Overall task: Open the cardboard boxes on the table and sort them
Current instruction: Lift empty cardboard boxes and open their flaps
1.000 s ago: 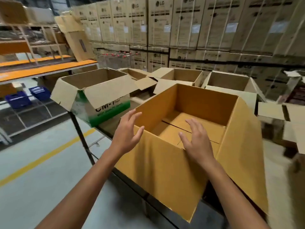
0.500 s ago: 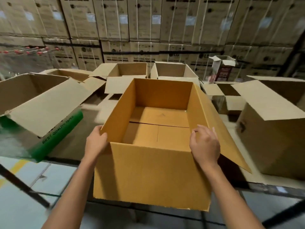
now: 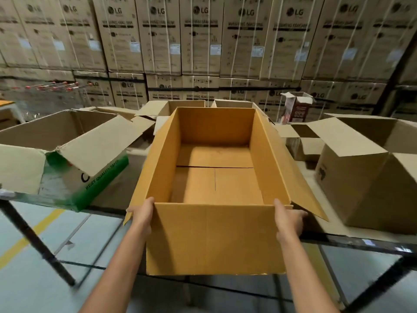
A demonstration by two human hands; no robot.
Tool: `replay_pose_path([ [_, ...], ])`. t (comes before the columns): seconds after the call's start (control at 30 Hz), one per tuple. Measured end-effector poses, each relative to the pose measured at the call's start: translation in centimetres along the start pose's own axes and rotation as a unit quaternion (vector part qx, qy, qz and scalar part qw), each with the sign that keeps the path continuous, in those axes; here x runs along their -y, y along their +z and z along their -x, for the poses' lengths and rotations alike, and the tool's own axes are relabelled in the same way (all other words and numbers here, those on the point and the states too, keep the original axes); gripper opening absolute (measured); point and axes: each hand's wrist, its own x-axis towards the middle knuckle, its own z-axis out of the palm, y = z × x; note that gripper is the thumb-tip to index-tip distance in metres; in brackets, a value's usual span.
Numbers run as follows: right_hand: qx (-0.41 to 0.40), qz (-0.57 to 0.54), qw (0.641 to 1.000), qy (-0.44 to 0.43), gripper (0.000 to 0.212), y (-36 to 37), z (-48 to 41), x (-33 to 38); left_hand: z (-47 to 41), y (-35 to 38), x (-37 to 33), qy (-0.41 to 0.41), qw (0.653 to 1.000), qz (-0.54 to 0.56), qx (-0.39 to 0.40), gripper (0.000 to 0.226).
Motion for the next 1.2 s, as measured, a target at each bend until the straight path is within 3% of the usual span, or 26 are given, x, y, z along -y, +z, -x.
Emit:
replay_pose_path([
  [0.13,0.161,-0.081,0.983,0.019,0.032,-3.5,-0.2,-0.6,1.8,-1.7,0.5,0.097,0.994,0.017,-0.055,0.063],
  [0.2,0.17,-0.068,0.983,-0.018,0.021,-4.0,0.4,-0.6,2.6,-2.5,0.6,0.132,0.99,0.019,-0.051,0.062],
  [0.43,0.061,-0.031,0.991,-0.116,0.019,-4.1,2.8,1.5,2.6,-3.1,-2.2,0.192,0.979,0.028,-0.057,0.062],
  [0.6,0.055,-0.032,0.984,-0.168,0.018,-4.0,2.4,5.1,1.3,-1.7,-5.4,0.207,0.976,0.042,-0.049,0.059],
  [0.77,0.091,-0.047,0.985,-0.141,0.025,-3.0,-0.1,8.1,-0.3,1.2,-8.0,0.207,0.978,0.012,-0.014,0.053],
  [0.9,0.105,-0.055,0.989,-0.087,0.028,-1.1,-1.3,6.6,-2.5,3.1,-6.6,0.198,0.97,-0.101,0.1,0.047],
  [1.0,0.064,-0.043,0.994,-0.076,0.038,-0.4,-1.5,4.9,-3.6,3.4,-5.5,0.191,0.964,-0.115,0.144,0.047],
  [1.07,0.044,-0.009,0.994,-0.095,0.044,-0.4,-1.8,4.8,-4.4,3.1,-5.3,0.195,0.96,-0.141,0.141,0.056],
  [1.13,0.011,0.1,0.986,-0.132,0.047,-0.9,-1.7,5.2,-4.8,2.3,-5.1,0.221,0.94,-0.215,0.146,0.07],
  [1.2,-0.057,0.286,0.939,-0.183,0.046,-1.5,-1.1,5.9,-4.7,1.3,-5.0,0.258,0.881,-0.368,0.149,0.084],
])
